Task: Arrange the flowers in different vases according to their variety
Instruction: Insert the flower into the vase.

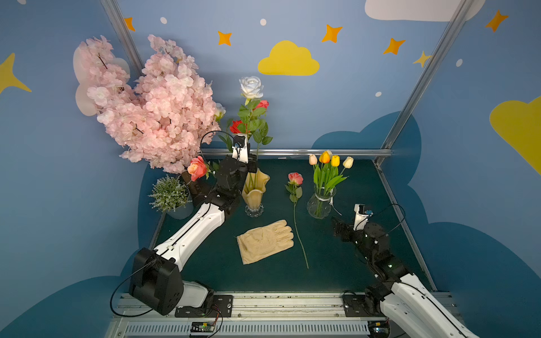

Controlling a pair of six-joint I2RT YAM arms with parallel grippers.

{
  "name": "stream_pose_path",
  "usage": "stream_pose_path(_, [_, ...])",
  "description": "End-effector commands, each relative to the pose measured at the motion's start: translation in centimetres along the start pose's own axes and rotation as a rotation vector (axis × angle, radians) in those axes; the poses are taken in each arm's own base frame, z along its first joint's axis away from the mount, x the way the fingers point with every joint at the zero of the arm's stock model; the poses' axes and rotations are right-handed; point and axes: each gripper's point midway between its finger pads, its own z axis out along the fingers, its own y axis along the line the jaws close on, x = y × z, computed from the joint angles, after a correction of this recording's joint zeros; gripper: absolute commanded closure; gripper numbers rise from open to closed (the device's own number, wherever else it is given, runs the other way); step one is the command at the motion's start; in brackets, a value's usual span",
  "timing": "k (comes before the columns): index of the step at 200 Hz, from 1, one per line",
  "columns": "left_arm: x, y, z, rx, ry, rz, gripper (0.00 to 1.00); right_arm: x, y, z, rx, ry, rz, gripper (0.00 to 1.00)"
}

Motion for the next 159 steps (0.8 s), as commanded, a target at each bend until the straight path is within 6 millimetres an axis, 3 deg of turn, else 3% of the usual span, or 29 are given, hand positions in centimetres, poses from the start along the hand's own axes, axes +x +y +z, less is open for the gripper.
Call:
stream_pose_path(1, [0.5,0.6,-0.3,-0.011,-0.005,-0.074,0.84,-0.9,0.6,0.0,-0.031,-0.030,0.011,0.02])
stream_pose_path(33, [2.1,0.1,-1.5,0.034,0.045,-0.118,0.57,-0.6,1.1,0.2,-0.053,-0.013,0.002,0.02])
stream_pose_path(93, [1.8,-0.8,-5.5,0.119,0.137,-0.219,0.25,-0.4,1.9,0.2,-0.100,0.007,-0.017,0.02])
stream_pose_path(159, [2.4,-2.2,-12.0,0.216,0.179,-0.317,0.09,-0.5,3.2,0.1,-0.167,0.013,-0.016,0.02])
